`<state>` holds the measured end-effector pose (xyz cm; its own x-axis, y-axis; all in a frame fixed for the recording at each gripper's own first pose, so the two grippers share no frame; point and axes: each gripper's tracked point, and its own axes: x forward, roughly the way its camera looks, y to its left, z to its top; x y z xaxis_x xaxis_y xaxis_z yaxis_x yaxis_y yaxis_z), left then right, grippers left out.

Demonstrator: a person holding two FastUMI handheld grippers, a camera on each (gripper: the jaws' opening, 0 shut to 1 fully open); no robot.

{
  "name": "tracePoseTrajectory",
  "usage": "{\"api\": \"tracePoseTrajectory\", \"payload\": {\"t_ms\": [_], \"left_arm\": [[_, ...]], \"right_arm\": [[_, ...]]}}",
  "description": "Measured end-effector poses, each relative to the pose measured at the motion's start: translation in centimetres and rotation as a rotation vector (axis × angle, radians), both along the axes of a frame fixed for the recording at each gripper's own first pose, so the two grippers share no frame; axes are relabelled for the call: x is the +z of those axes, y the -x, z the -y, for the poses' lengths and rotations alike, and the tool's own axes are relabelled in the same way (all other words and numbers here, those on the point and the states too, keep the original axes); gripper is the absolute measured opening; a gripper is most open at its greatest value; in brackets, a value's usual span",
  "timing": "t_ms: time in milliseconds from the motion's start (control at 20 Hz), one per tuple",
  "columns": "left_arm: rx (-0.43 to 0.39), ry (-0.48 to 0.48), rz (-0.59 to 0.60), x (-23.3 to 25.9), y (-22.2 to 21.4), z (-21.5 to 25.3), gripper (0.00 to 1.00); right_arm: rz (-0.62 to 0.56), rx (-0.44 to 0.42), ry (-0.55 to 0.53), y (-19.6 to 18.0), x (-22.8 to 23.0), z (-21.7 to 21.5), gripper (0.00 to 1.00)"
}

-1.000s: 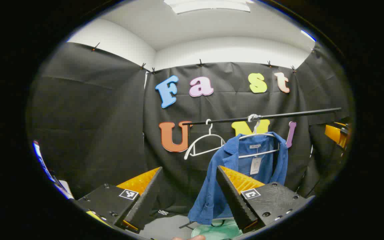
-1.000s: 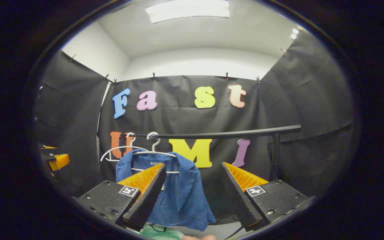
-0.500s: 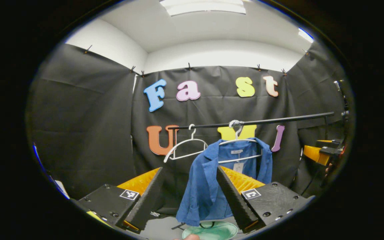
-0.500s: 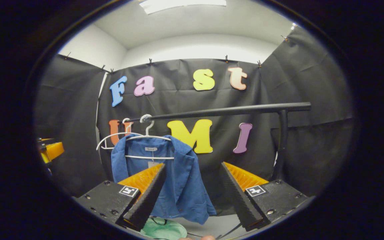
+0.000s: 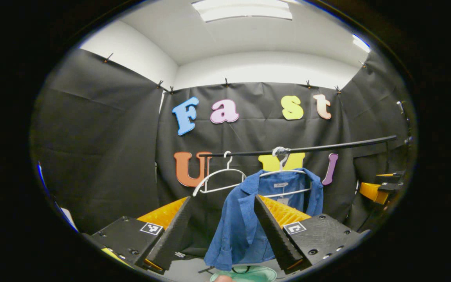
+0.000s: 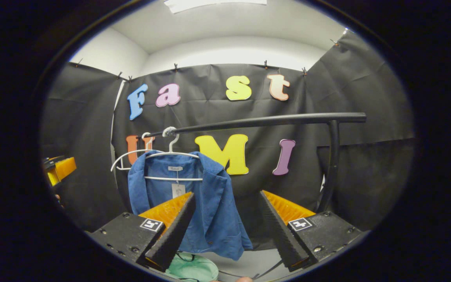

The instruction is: Grasp the clothes on the hanger with both hands and then place them into the laundry hamper below.

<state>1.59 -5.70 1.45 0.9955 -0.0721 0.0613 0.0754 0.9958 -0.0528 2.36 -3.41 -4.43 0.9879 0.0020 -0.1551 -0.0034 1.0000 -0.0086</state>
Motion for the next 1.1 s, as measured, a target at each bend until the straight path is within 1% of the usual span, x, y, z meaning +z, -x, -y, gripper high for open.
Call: {"api": "tracePoseTrajectory", "payload": {"t_ms": [150,400,550,750,1000,1100], "left_arm": [[-0.025,-0.008,-0.015,-0.5,-0.6,0.6,1.00],[-0.109,-0.006,-0.073,-2.8,-2.0,1.9,1.00],[-0.156,-0.023,-0.138,-5.3,-3.3,2.7,1.00],[-0.221,-0.026,-0.187,-6.9,-4.5,3.2,1.00],[-0.259,-0.018,-0.253,-9.2,-6.4,3.8,1.00],[-0.257,-0.014,-0.281,-10.1,-7.1,4.0,1.00]], "right_arm": [[-0.021,-0.014,0.001,-0.7,-0.5,-0.5,1.00],[-0.074,-0.032,-0.011,-1.9,-2.5,-2.3,1.00],[-0.106,-0.040,-0.001,-2.7,-3.9,-4.2,1.00],[-0.177,-0.077,-0.006,-3.3,-6.1,-5.5,1.00],[-0.271,-0.125,-0.013,-4.8,-8.6,-5.7,1.00],[-0.312,-0.131,-0.024,-5.7,-9.9,-5.6,1.00]]}}
